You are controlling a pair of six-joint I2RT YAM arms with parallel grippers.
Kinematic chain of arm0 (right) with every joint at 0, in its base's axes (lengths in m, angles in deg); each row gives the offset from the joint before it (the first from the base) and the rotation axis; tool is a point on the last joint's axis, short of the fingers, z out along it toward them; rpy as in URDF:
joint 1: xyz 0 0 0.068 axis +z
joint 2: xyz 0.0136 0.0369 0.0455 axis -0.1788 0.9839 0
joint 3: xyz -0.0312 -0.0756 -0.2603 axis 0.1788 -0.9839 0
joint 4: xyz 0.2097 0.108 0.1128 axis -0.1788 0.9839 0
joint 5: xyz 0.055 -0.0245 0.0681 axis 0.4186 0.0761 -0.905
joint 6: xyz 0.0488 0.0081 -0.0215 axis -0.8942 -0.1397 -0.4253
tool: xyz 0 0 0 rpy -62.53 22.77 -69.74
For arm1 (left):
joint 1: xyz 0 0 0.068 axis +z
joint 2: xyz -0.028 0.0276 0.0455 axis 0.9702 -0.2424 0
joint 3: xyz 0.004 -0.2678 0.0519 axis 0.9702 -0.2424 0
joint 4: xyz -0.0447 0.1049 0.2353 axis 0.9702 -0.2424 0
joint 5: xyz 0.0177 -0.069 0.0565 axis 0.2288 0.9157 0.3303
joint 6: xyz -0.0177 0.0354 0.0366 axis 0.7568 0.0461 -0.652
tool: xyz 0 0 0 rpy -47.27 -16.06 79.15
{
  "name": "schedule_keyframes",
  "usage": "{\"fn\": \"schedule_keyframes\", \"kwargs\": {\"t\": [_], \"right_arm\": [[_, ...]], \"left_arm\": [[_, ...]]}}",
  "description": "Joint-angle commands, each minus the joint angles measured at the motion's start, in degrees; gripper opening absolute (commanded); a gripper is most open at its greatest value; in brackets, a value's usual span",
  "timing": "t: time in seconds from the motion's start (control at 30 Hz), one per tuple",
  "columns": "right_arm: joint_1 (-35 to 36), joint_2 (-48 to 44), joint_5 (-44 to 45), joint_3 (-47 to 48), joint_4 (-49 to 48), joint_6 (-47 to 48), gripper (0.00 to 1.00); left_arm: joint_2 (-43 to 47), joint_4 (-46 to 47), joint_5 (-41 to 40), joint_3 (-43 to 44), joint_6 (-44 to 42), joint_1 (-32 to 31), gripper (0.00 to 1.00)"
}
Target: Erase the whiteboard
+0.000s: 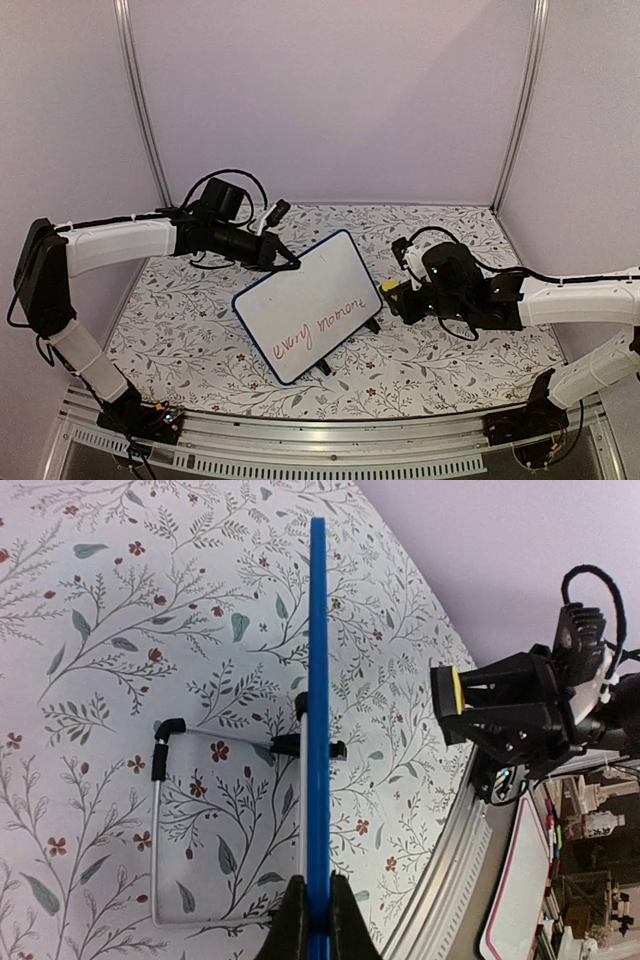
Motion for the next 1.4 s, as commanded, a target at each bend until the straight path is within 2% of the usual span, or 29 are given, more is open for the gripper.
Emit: {"fn": "schedule_keyframes", "kwargs": {"t": [0.0,0.57,0.63,0.8,0.97,1.07,1.37], "right_arm": [[0.3,-2.6,1.6,-1.9,-1.1,0.0,0.21],[0.2,-5.6,0.8,-3.9,-0.4,-0.9,0.21],[0.3,-5.6,0.7,-3.9,-0.2,-1.0,0.21],[0.3,-5.8,-0.8,-3.0,-0.1,-0.6,0.21],[0.5,-4.0,-2.6,-1.4,-0.5,-0.3,0.21],[1.3,-2.2,-3.1,-0.3,-1.2,-0.2,0.21],[5.7,5.9,-3.6,6.9,-2.0,0.2,0.21]], "left_arm": [[-0.7,1.0,-2.9,4.5,1.6,-0.9,0.0],[-7.1,2.8,-3.4,9.5,3.3,-1.4,0.0],[-6.8,2.4,-3.7,9.4,3.1,-1.4,0.05],[-3.3,1.9,-4.5,7.3,3.1,-1.4,0.36],[2.7,0.1,-6.5,3.6,2.2,-0.7,0.57],[7.1,-1.1,-7.6,0.1,1.3,0.7,0.61],[15.6,-1.6,-4.1,-12.6,-1.5,3.7,0.6]]}}
